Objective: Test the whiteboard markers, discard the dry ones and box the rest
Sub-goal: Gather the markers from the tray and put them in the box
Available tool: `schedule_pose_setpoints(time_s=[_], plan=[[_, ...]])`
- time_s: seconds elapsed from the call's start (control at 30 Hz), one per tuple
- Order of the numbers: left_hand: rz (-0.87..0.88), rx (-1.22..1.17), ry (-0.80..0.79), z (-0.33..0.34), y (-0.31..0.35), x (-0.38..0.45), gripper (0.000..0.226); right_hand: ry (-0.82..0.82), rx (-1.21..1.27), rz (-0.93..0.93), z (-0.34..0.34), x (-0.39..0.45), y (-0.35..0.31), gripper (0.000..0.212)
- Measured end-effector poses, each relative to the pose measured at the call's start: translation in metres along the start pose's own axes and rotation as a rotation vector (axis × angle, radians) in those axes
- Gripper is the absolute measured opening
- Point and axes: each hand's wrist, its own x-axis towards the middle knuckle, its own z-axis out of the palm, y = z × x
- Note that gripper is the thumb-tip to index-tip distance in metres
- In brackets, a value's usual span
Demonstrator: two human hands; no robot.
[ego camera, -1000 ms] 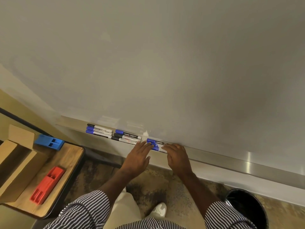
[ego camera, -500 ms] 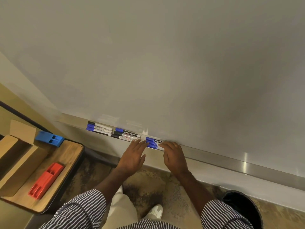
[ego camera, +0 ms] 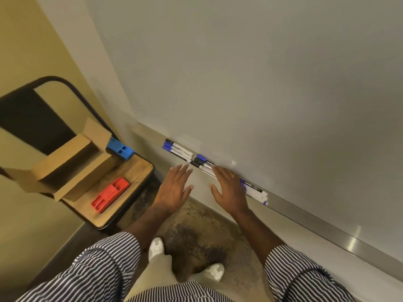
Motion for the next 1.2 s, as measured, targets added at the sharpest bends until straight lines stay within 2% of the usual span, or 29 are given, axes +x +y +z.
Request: schedule_pose_setpoints(time_s=[0.23,0.37,0.57,0.8,0.97,1.2], plan=[[-0.167,-0.036,-0.017,-0.018,-0.072,-0.028,0.071,-0.128,-0.019,-0.133,0.035,0.044,-0.062,0.074],[-0.243,-0.076,-0.011,-0.028,-0.114,-0.051,0.073,-0.197,-0.073,-0.189,0.060,0.066,-0.097,0.073],[-0.301,-0.049,-0.102,-0.021,-0.174,-0.087,0.075,-0.254,-0.140,-0.265,0.098,0.094,-0.152,0.073],[-0.309,-0.062,-0.142,-0.024,-0.212,-0.107,0.077,-0.340,-0.147,-0.355,0.144,0.113,-0.197,0.070],[-0.336,-0.078,-0.179,-0.022,-0.231,-0.116,0.081,-0.460,-0.145,-0.389,0.170,0.116,-0.222,0.073],[-0.385,-0.123,-0.198,-0.009,-0.264,-0.120,0.086,-0.597,-0.118,-0.362,0.203,0.123,-0.245,0.074]])
